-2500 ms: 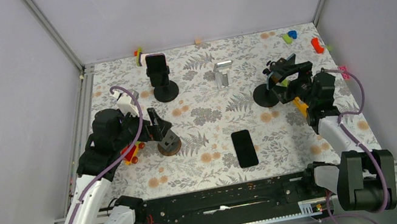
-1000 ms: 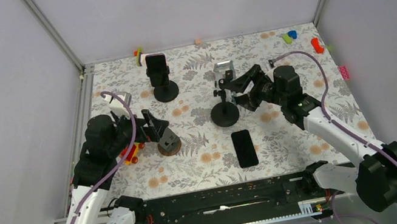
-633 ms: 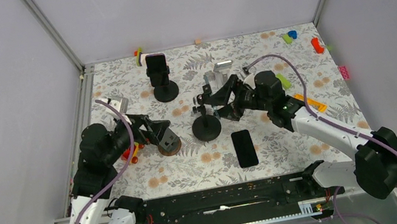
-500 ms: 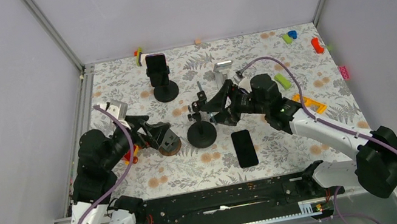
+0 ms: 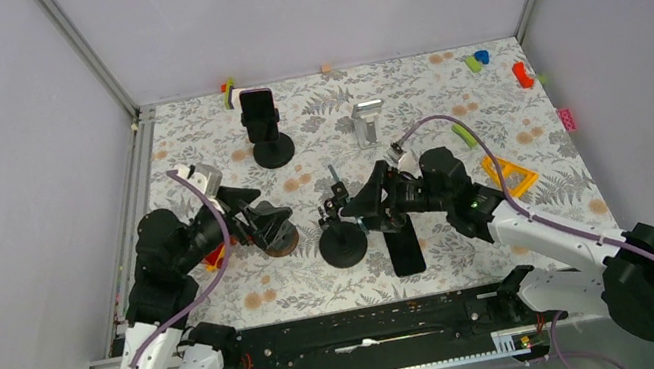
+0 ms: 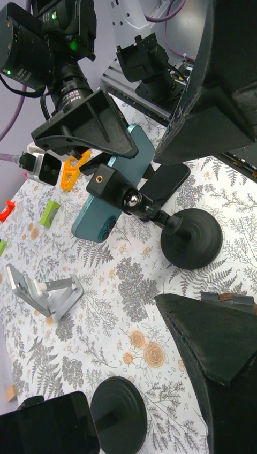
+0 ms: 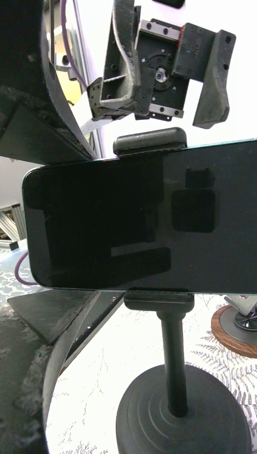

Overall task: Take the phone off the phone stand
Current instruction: Place the phone stand with the phone at the center of the board.

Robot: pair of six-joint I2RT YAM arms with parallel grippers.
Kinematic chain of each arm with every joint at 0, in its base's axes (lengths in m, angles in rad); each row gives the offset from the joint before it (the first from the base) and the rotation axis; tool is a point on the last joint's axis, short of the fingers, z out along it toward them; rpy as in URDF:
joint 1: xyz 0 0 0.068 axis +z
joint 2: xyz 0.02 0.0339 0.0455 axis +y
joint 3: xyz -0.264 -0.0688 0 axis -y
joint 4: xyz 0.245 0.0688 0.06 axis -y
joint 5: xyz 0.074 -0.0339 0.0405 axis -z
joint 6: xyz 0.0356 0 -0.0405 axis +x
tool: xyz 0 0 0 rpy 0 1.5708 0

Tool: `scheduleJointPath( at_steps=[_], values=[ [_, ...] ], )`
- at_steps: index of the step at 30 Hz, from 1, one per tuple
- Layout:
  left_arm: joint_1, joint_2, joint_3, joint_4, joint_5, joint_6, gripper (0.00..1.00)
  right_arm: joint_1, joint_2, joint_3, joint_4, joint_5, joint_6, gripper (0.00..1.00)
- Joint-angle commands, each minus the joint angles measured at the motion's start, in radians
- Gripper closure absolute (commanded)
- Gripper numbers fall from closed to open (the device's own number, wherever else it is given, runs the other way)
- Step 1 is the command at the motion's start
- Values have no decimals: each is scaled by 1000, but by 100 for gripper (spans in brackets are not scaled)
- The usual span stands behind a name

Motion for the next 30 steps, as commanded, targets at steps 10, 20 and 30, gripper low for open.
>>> scheduleJointPath(
  at_steps=[10,20,30],
  values=[
    [-92,70,-14,84,-19,93,1,7,-67,-32,122,-23,-83,37],
    [-135,123,-8,117,-17,152,1,7,-105,-11,4,7,-167,1],
    [-154,168,9,130,47,244,1,6,-182,72,-281,120,-352,0]
  ],
)
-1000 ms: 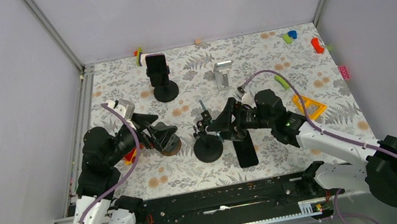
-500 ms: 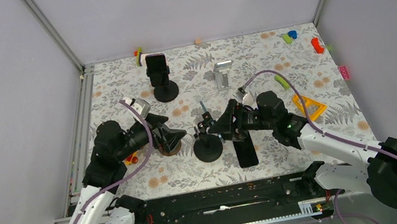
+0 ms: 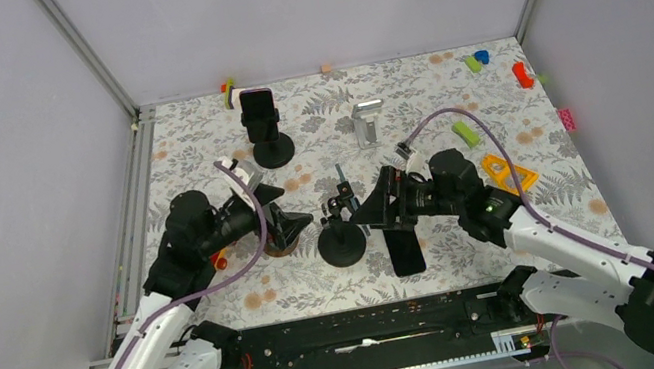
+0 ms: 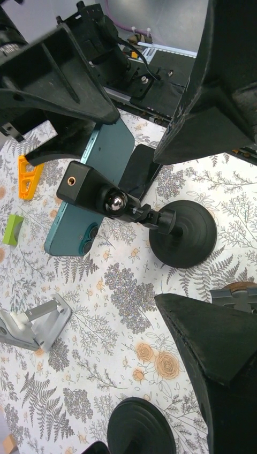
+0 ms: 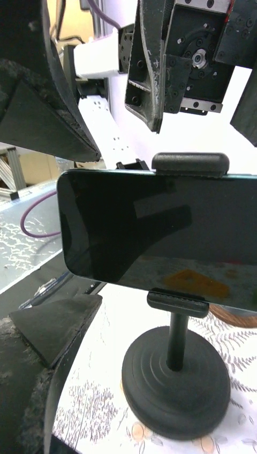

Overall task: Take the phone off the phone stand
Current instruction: Place the phone stand with the phone at the center of the board.

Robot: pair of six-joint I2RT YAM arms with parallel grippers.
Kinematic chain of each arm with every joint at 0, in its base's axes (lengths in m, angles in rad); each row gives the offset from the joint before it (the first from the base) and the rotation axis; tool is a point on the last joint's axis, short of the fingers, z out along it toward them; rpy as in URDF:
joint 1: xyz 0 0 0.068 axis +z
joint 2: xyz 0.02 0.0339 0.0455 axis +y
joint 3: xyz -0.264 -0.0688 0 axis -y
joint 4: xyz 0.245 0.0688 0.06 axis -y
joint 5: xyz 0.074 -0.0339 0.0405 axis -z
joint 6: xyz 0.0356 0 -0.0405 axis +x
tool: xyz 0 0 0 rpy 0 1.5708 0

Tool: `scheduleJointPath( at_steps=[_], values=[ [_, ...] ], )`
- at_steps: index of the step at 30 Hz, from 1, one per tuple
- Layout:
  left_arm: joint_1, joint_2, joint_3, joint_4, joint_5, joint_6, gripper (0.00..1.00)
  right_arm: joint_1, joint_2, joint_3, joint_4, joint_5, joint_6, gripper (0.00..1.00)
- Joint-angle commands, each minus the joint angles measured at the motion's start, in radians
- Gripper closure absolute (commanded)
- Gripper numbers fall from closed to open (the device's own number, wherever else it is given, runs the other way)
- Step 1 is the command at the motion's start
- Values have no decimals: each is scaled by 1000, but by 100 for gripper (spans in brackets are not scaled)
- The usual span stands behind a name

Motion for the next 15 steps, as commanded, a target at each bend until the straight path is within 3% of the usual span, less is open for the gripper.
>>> scheduleJointPath(
  at_steps=[1,6,15],
  values=[
    [-12,16,33,64,67,83,1,5,-75,96,-183,112,-154,0],
    [-32,49,42,71,140,180,1,4,-141,143,-268,183,-242,0],
    [-105,186,92,110,144,264,1,4,-172,160,-296,199,-276,0]
  ],
)
